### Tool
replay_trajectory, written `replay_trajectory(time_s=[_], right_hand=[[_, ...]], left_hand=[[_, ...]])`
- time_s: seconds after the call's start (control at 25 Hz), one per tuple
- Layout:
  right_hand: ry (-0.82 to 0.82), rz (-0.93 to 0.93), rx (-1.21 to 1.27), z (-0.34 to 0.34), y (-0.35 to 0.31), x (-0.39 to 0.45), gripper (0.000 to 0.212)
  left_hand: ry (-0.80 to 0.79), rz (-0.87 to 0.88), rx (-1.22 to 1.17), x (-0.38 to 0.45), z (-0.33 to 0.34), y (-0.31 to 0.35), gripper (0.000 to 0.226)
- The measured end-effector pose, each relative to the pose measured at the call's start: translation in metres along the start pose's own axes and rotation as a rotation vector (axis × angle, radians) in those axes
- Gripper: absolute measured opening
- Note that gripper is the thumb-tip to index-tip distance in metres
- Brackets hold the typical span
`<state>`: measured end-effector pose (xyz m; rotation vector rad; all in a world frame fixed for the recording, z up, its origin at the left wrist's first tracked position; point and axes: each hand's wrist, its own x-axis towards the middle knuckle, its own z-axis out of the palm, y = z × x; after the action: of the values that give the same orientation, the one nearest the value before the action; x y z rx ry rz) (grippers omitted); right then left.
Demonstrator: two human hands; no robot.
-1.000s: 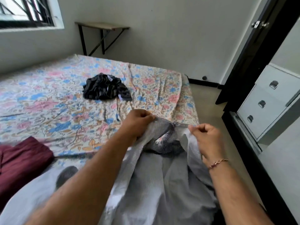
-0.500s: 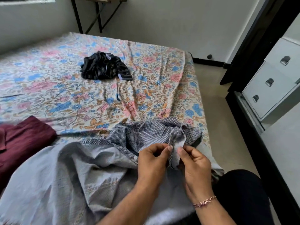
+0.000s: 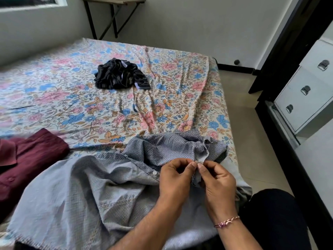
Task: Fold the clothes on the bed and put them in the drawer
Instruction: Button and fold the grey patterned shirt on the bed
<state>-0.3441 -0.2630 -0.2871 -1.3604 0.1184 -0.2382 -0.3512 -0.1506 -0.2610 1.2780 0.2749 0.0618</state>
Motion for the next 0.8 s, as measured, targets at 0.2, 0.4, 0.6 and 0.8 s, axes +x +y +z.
replay_trajectory(time_s=[0.2,0.4,0.6,0.8], right_hand=[[-0.032,-0.103,-0.175,-0.001,-0.005,0.000,0.014],[-0.082,-0.259,-0.384,-0.002,-0.007,0.001,0.029],[-0.069,-0.317,-0.447,0.002,-0.007,0.000,0.036],[-0.013,-0.321,-0.442,0.001,-0.006,-0.001,0.039]], left_hand=[[0.027,0.129,0.207,0.002,-0.003,0.000,0.011],[0.071,0.194,0.363,0.004,-0.005,-0.009,0.008],[0.076,0.126,0.232,0.007,-0.002,-0.008,0.008],[0.095,0.130,0.228,0.008,-0.003,-0.006,0.010]])
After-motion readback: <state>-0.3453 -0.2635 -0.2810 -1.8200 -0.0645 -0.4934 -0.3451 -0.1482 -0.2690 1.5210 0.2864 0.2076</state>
